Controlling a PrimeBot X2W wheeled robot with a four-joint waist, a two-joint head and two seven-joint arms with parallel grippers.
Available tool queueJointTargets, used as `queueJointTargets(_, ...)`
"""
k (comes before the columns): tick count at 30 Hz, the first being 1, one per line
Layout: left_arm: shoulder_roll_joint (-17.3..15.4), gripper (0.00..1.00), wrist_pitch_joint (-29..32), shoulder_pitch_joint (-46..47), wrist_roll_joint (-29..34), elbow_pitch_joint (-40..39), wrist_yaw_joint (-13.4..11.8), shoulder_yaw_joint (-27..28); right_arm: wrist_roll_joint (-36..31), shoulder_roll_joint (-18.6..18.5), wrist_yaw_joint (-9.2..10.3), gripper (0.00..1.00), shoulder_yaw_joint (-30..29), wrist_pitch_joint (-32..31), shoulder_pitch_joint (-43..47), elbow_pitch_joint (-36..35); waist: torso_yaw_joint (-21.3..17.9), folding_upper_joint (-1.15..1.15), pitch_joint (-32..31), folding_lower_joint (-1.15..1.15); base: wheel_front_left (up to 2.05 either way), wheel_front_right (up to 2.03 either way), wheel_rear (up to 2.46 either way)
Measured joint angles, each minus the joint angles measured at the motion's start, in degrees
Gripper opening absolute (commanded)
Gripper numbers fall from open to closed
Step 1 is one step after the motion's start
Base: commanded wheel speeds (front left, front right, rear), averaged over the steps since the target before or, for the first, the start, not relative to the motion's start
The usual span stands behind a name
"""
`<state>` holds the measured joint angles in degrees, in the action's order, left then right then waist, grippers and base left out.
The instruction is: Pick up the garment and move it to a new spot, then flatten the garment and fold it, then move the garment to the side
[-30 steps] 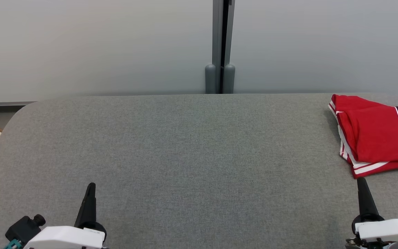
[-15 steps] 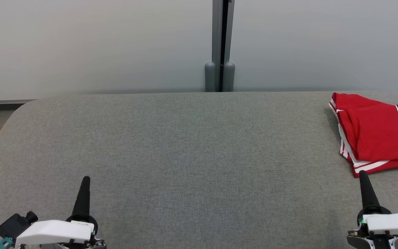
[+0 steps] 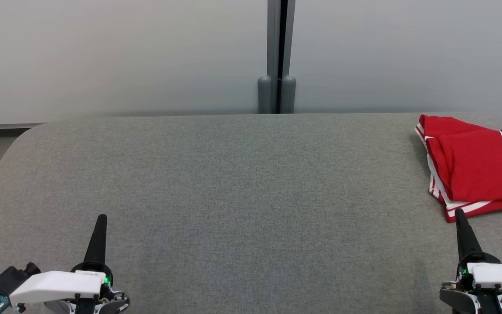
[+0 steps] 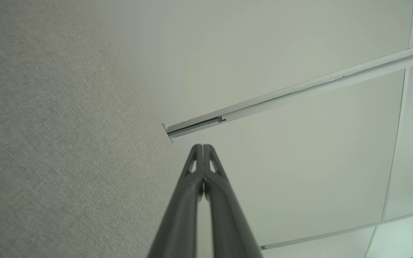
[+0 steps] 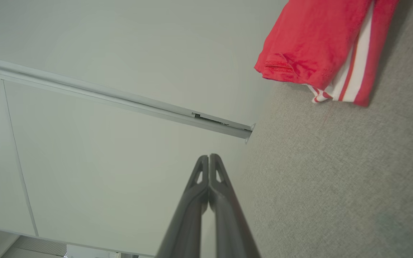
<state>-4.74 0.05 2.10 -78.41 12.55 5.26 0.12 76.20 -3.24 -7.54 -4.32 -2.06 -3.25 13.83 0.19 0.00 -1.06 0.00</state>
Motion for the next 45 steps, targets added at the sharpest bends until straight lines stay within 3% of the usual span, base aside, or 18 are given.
queueJointTargets(31, 0.2, 0.00, 3.9, 2.9, -13.5, 1.2, 1.8, 3.4, 13.8, 0.2, 0.05, 0.00, -1.6, -3.5, -2.3, 0.1, -0.2, 0.00, 1.0, 0.00, 0.00, 0.00, 0.00)
queueJointTargets(45, 0.4, 0.00, 4.8, 3.5, -15.8, 1.4, 2.2, 4.3, 16.3, 0.2, 0.05, 0.00, -2.0, -4.3, -2.7, 0.2, -0.2, 0.00, 1.2, 0.00, 0.00, 0.00, 0.00)
